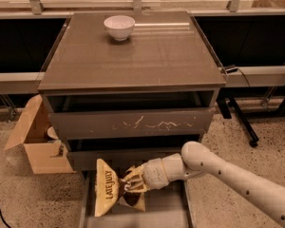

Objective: Pick brown chip bag from bottom drawer and place on counter

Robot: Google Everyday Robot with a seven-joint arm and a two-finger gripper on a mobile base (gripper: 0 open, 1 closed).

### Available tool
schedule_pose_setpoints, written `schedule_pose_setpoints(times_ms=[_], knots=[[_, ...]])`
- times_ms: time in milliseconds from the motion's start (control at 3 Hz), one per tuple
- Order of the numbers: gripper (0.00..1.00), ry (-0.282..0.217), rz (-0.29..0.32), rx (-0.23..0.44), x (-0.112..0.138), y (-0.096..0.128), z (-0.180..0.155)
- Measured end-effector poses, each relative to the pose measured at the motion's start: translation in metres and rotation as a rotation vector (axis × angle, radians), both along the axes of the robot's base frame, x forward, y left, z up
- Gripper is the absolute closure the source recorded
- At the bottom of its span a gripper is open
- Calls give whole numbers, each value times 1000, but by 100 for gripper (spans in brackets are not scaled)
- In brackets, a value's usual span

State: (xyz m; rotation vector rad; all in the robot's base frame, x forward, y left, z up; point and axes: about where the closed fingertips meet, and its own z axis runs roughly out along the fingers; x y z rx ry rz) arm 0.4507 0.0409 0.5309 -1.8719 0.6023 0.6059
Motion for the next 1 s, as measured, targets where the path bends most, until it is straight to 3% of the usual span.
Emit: schedule_pose_setpoints(times_ms=[333, 667, 1000], knots=[[100, -129, 35, -24, -7, 5, 65], [100, -130, 35, -24, -7, 5, 65], [100, -176, 28, -35, -8, 3, 83]])
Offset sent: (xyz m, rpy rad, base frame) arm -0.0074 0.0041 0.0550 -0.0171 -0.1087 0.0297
